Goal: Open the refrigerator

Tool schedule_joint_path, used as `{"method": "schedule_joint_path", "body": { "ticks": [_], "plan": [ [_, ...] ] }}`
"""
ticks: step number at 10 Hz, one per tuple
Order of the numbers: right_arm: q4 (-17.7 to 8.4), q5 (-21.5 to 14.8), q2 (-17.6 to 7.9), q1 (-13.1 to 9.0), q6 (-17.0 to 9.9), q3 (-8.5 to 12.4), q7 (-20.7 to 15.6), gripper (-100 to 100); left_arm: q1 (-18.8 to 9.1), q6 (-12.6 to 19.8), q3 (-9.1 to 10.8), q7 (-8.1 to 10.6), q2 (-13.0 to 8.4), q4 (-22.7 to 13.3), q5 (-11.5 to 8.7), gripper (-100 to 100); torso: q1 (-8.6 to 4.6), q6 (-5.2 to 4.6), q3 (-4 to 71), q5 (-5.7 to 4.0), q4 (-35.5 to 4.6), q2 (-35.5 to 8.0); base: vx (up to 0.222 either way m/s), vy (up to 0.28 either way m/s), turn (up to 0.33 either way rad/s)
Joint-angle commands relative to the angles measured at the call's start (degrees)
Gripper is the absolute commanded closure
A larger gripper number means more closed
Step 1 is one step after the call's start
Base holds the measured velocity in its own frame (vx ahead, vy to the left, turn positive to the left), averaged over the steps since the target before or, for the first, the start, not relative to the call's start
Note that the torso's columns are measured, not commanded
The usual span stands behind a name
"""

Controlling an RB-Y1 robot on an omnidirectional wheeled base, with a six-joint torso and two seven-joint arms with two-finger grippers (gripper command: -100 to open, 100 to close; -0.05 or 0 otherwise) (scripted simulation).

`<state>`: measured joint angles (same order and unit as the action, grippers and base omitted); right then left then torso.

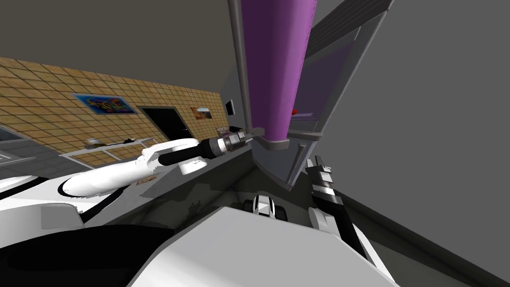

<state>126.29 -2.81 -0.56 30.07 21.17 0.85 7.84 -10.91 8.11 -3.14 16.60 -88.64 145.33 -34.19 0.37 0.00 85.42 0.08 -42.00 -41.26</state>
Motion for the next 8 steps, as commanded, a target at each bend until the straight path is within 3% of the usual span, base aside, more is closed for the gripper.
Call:
{"method": "schedule_joint_path", "body": {
  "ticks": [1, 8],
  "plan": [
    [0.0, 0.0, 0.0, 0.0, 0.0, 0.0, 0.0, 0, 0.2, -1.6, 0.5, 0.17, -0.8, 0.3, -0.3, 100, -0.22, -0.01, 0.2, -0.05, 0.0, 0.1, 0.022, 0.284, -0.053],
    [0.0, 0.0, 0.0, 0.0, 0.0, 0.0, 0.0, 0, 0.2, -5.3, 0.31, 0.48, -2.4, 2.3, -1.1, 100, -0.03, -0.05, 0.4, -0.06, 0.0, 0.4, 0.024, 0.257, -0.042]
  ]
}}
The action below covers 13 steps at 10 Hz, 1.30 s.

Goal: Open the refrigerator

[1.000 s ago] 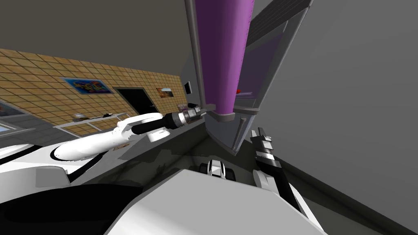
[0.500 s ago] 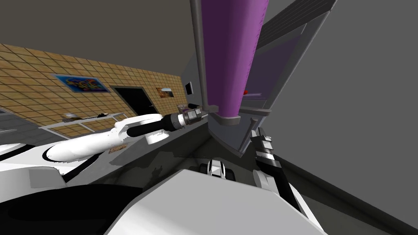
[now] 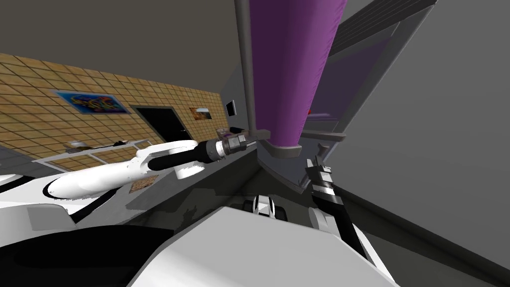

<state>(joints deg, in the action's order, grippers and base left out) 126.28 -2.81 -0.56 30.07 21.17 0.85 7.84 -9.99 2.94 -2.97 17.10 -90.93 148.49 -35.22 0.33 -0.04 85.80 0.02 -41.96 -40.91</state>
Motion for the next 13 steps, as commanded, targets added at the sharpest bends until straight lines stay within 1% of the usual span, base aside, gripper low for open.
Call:
{"method": "schedule_joint_path", "body": {
  "ticks": [1, 2, 3, 4, 5, 6, 7, 8, 9, 10, 11, 12, 13],
  "plan": [
    [0.0, 0.0, 0.0, 0.0, 0.0, 0.0, 0.0, 0, -0.7, -1.3, 0.08, 0.08, -0.6, -0.2, -0.3, 100, -0.34, 0.01, 0.0, -0.07, 0.0, 0.0, -0.003, 0.282, -0.044],
    [0.0, 0.0, 0.0, 0.0, 0.0, 0.0, 0.0, 0, -0.7, -1.3, 0.08, 0.08, -0.6, -0.2, -0.3, 100, -0.37, 0.0, -0.1, -0.1, 0.0, -0.2, 0.015, 0.246, -0.033],
    [0.0, 0.0, 0.0, 0.0, 0.0, 0.0, 0.0, 0, -0.7, -2.5, 0.01, 0.18, -1.1, 0.5, -0.5, 100, -0.52, 0.01, -0.2, -0.11, 0.0, -0.2, 0.008, 0.267, -0.04],
    [0.0, 0.0, 0.0, 0.0, 0.0, 0.0, 0.0, 0, -0.7, -2.5, 0.01, 0.18, -1.1, 0.5, -0.5, 100, -0.4, 0.0, -0.3, -0.1, 0.0, -0.3, 0.015, 0.233, -0.037],
    [0.0, 0.0, 0.0, 0.0, 0.0, 0.0, 0.0, 0, -0.7, -3.7, -0.06, 0.28, -1.6, 1.2, -0.8, 100, -0.48, 0.01, -0.3, -0.09, 0.0, -0.3, 0.026, 0.259, -0.049],
    [0.0, 0.0, 0.0, 0.0, 0.0, 0.0, 0.0, 0, -0.7, -3.7, -0.06, 0.28, -1.6, 1.2, -0.8, 100, -0.34, 0.01, -0.4, -0.07, 0.0, -0.4, 0.035, 0.256, -0.036],
    [0.0, 0.0, 0.0, 0.0, 0.0, 0.0, 0.0, 0, -0.4, -4.0, -0.19, 0.26, -1.7, 1.5, -0.8, 100, -0.35, 0.03, -0.3, -0.05, 0.0, -0.4, -0.002, 0.11, -0.003],
    [0.0, 0.0, 0.0, 0.0, 0.0, 0.0, 0.0, 0, -0.6, -5.6, -0.51, 0.29, -2.3, 1.5, -0.8, 100, -0.84, -0.01, -0.4, -0.19, 0.0, -0.4, 0.026, 0.194, -0.098],
    [0.0, 0.0, 0.0, 0.0, 0.0, 0.0, 0.0, 0, -0.6, -5.6, -0.51, 0.29, -2.3, 1.5, -0.8, 100, -0.54, -0.06, -0.5, -0.16, 0.0, -0.4, 0.043, 0.222, -0.099],
    [0.0, 0.0, 0.0, 0.0, 0.0, 0.0, 0.0, 0, -0.7, -7.0, -0.83, 0.33, -2.9, 1.5, -0.9, 100, -0.37, -0.03, -0.4, -0.07, 0.0, -0.4, 0.05, 0.248, -0.135],
    [0.0, 0.0, 0.0, 0.0, 0.0, 0.0, 0.0, 0, -0.7, -7.0, -0.83, 0.33, -2.9, 1.5, -0.9, 100, -0.24, -0.05, -0.3, -0.04, 0.0, -0.3, 0.057, 0.214, -0.068],
    [0.0, 0.0, 0.0, 0.0, 0.0, 0.0, 0.0, 0, -0.8, -8.3, -1.14, 0.38, -3.5, 1.5, -0.9, 100, -0.45, -0.03, -0.2, -0.09, 0.0, -0.2, 0.065, 0.257, -0.093],
    [0.0, 0.0, 0.0, 0.0, 0.0, 0.0, 0.0, 0, -0.8, -8.3, -1.14, 0.38, -3.5, 1.5, -0.9, 100, -0.41, -0.07, -0.2, -0.13, 0.0, -0.2, 0.099, 0.262, -0.079]
  ]
}}
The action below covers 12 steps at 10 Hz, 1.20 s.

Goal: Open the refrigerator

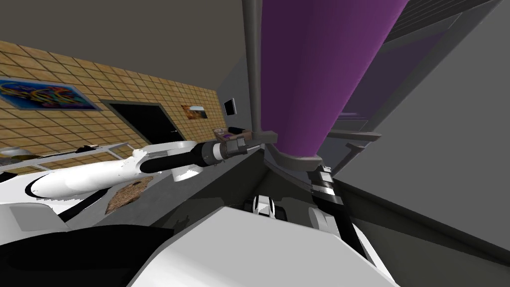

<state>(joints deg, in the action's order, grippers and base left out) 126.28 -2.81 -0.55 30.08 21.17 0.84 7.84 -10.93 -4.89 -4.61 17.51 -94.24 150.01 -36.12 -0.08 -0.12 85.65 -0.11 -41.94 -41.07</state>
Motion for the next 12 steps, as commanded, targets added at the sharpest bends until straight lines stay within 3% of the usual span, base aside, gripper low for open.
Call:
{"method": "schedule_joint_path", "body": {
  "ticks": [1, 8, 9, 11, 12],
  "plan": [
    [0.0, 0.0, 0.0, 0.0, 0.0, 0.0, 0.0, 0, 0.0, -1.9, 0.18, 0.01, -0.8, -0.1, -0.1, 100, -0.1, 0.01, 0.2, -0.03, 0.0, 0.2, 0.076, 0.27, -0.122],
    [0.0, 0.0, 0.0, 0.0, 0.0, 0.0, 0.0, 0, -0.4, -5.9, -0.77, 0.15, -2.7, -0.1, -0.3, 100, -0.27, -0.08, 0.2, -0.12, 0.0, 0.2, 0.047, 0.232, -0.092],
    [0.0, 0.0, 0.0, 0.0, 0.0, 0.0, 0.0, 0, -3.8, -8.8, -4.74, 3.16, 0.2, -2.9, 2.7, -100, -0.3, -0.04, 0.2, -0.11, 0.0, 0.2, -0.001, 0.082, 0.317],
    [0.0, 0.0, 0.0, 0.0, 0.0, 0.0, 0.0, 0, -4.5, -12.3, -4.74, 5.75, 3.2, -6.1, 5.9, -100, -0.66, 0.09, -0.8, -0.15, -0.2, -0.9, -0.015, -0.053, 0.362],
    [0.0, 0.0, 0.0, 0.0, 0.0, 0.0, 0.0, 0, -5.9, -12.3, -4.74, 5.85, 4.7, -7.8, 6.4, -100, -0.57, -0.08, -0.9, -0.2, -0.4, -1.2, -0.019, -0.034, 0.055]
  ]
}}
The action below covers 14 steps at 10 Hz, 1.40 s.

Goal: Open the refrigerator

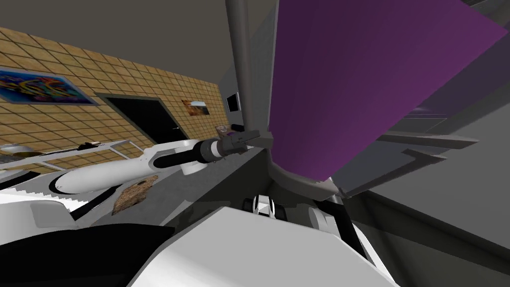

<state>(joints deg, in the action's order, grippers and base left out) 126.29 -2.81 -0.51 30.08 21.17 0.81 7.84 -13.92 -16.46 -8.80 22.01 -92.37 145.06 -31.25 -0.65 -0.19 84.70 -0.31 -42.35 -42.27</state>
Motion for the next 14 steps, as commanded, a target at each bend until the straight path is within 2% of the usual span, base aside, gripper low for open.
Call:
{"method": "schedule_joint_path", "body": {
  "ticks": [1, 3, 4, 5, 6, 8, 9, 10, 11, 13, 14],
  "plan": [
    [0.0, 0.0, 0.0, 0.0, 0.0, 0.0, 0.0, 0, -5.9, -2.9, -3.32, 4.21, 4.6, -4.3, 3.7, -100, 0.04, -0.07, 0.2, -0.05, 0.0, 0.1, -0.018, -0.018, 0.328],
    [0.0, 0.0, 0.0, 0.0, 0.0, 0.0, 0.0, 0, -10.0, -6.0, -3.32, 6.9, 7.9, -8.1, 7.1, -100, 0.6, 0.2, 0.0, 0.27, 0.1, 0.2, -0.004, -0.026, 0.341],
    [0.0, 0.0, 0.0, 0.0, 0.0, 0.0, 0.0, 0, -10.9, -7.0, -3.32, 6.9, 9.5, -9.8, 8.0, -100, 0.73, 0.14, 0.0, 0.34, 0.1, 0.1, 0.004, -0.009, -0.017],
    [0.0, 0.0, 0.0, 0.0, 0.0, 0.0, 0.0, 0, -10.9, -7.0, -3.32, 6.9, 10.9, -10.9, 8.0, -100, 0.73, 0.12, 0.0, 0.33, 0.1, 0.1, -0.002, 0.005, -0.05],
    [0.0, 0.0, 0.0, 0.0, 0.0, 0.0, 0.0, 0, -14.0, -10.0, -6.09, 9.88, 12.8, -13.2, 10.8, -100, 0.68, 0.16, 0.1, 0.3, 0.1, 0.2, -0.018, -0.008, 0.332],
    [0.0, 0.0, 0.0, 0.0, 0.0, 0.0, 0.0, 0, -17.2, -12.9, -6.09, 12.46, 16.1, -16.3, 13.9, -100, 0.59, 0.21, -0.1, 0.28, 0.1, 0.0, -0.006, -0.018, 0.337],
    [0.0, 0.0, 0.0, 0.0, 0.0, 0.0, 0.0, 0, -17.4, -13.4, -6.09, 12.46, 17.9, -17.9, 14.5, -100, 0.61, 0.16, -0.1, 0.29, 0.1, 0.0, 0.002, -0.006, 0.052],
    [0.0, 0.0, 0.0, 0.0, 0.0, 0.0, 0.0, 0, -17.4, -13.4, -6.09, 12.46, 18.7, -18.9, 14.5, -100, 0.65, 0.14, -0.1, 0.31, 0.1, 0.0, 0.001, 0.001, -0.037],
    [0.0, 0.0, 0.0, 0.0, 0.0, 0.0, 0.0, 0, -19.7, -16.2, -8.54, 15.27, 20.7, -20.7, 17.1, -100, 0.68, 0.18, -0.1, 0.31, 0.1, 0.0, -0.013, -0.013, 0.347],
    [0.0, 0.0, 0.0, 0.0, 0.0, 0.0, 0.0, 0, -23.1, -19.1, -8.86, 18.02, 24.1, -24.1, 20.4, -100, 0.65, 0.21, -0.2, 0.31, 0.0, -0.1, -0.013, -0.019, 0.339],
    [0.0, 0.0, 0.0, 0.0, 0.0, 0.0, 0.0, 0, -23.9, -19.7, -8.86, 18.02, 25.8, -25.8, 21.1, -100, 0.71, 0.2, -0.2, 0.33, 0.0, -0.2, 0.002, -0.006, 0.033]
  ]
}}
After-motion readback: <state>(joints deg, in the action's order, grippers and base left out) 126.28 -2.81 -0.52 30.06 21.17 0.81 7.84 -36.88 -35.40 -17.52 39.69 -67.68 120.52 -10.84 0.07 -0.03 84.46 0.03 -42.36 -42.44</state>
